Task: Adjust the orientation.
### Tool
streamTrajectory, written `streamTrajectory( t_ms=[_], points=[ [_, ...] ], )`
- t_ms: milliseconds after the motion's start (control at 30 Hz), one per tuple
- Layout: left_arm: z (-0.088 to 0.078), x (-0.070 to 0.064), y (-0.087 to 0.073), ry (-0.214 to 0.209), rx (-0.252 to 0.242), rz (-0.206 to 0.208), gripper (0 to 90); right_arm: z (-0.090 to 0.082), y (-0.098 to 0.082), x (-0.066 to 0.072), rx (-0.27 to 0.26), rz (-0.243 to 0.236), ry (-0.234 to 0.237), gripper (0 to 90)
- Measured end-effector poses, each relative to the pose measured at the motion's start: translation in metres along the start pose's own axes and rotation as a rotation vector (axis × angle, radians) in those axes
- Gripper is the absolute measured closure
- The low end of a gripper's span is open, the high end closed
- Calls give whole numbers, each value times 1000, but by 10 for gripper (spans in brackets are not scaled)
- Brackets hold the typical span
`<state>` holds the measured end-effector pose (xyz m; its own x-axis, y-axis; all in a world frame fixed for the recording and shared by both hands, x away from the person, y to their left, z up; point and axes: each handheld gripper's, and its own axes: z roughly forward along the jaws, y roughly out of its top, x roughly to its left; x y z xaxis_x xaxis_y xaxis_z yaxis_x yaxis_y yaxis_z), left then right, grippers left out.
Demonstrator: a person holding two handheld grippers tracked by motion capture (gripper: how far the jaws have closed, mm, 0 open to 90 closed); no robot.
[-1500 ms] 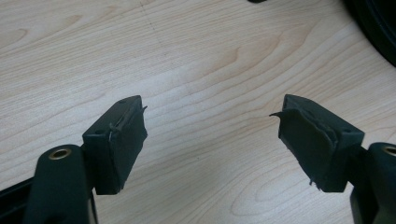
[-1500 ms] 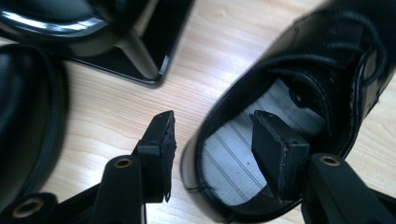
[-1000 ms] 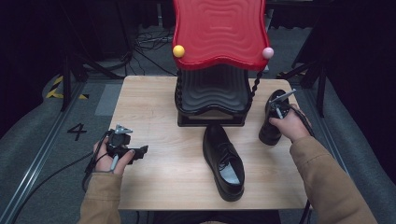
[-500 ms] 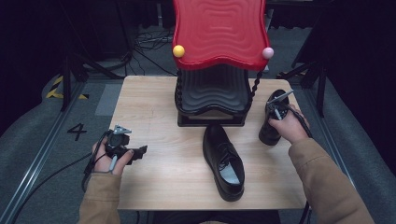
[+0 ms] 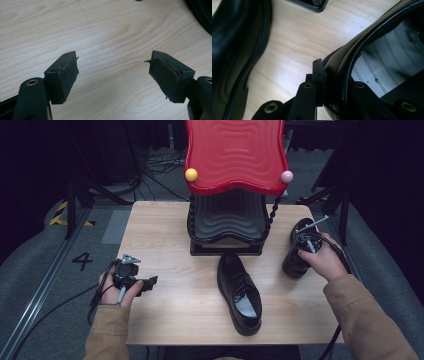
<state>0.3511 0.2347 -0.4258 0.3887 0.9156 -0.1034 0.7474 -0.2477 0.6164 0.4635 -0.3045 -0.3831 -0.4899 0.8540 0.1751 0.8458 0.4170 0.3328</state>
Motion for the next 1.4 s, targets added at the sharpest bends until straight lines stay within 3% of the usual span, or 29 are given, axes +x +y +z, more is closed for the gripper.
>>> streamTrajectory(
  t_ms=[100, 300, 367, 400, 800, 1033, 1233, 1400],
  points=[
    [0, 0, 0, -5, -1, 2, 236, -8, -6, 8, -2, -36, -9, 818],
    [0, 0, 0, -3, -3, 4, 236, -28, -29, 38, 9, -188, 13, 817],
    [0, -1, 0, 2, -2, 1, 237, -30, -33, 43, 10, -209, 20, 817],
    [-1, -1, 0, 0, -4, 2, 237, -35, -41, 55, 21, -257, 30, 815],
    [-1, -2, 0, -2, -2, 7, 237, -41, -75, 103, 88, -457, 45, 812],
    [0, -2, 1, 0, -3, 6, 237, -35, -85, 119, 115, -543, 68, 806],
    [-1, -1, 0, 1, -2, 6, 237, -29, -89, 126, 133, -578, 54, 803],
    [0, -2, 0, 0, -1, 6, 237, -27, -96, 133, 151, -602, 78, 803]
  ],
)
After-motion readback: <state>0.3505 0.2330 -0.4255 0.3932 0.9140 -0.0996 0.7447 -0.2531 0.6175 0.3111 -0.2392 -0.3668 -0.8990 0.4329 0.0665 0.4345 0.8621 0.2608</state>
